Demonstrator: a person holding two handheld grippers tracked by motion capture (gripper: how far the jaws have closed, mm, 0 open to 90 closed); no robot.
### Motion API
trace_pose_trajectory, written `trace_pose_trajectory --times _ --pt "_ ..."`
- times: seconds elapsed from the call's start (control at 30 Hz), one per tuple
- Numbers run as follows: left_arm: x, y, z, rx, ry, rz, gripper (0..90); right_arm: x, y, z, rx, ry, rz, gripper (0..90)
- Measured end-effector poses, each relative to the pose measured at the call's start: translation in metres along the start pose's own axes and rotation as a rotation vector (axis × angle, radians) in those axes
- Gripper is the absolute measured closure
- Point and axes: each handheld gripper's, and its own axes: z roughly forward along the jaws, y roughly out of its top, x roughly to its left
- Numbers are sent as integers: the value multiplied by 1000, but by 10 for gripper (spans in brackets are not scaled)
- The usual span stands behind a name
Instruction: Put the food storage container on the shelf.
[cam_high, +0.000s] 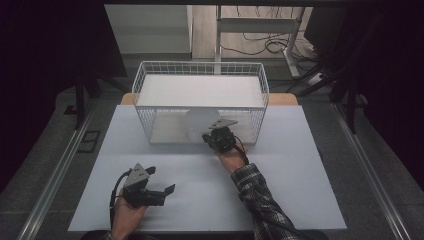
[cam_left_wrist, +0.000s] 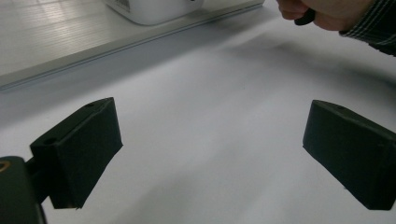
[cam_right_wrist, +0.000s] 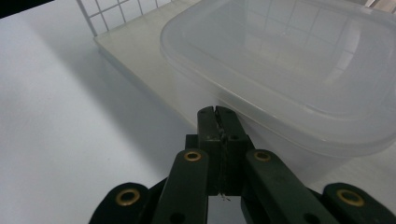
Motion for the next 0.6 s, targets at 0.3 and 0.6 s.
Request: trace_pose_trajectory --times 0.3,0.6 --pt "0 0 1 2 -1 2 38 -1 4 7 -2 -6 11 892" --pt "0 0 0 -7 -10 -3 37 -1 6 12 5 -16 17 890"
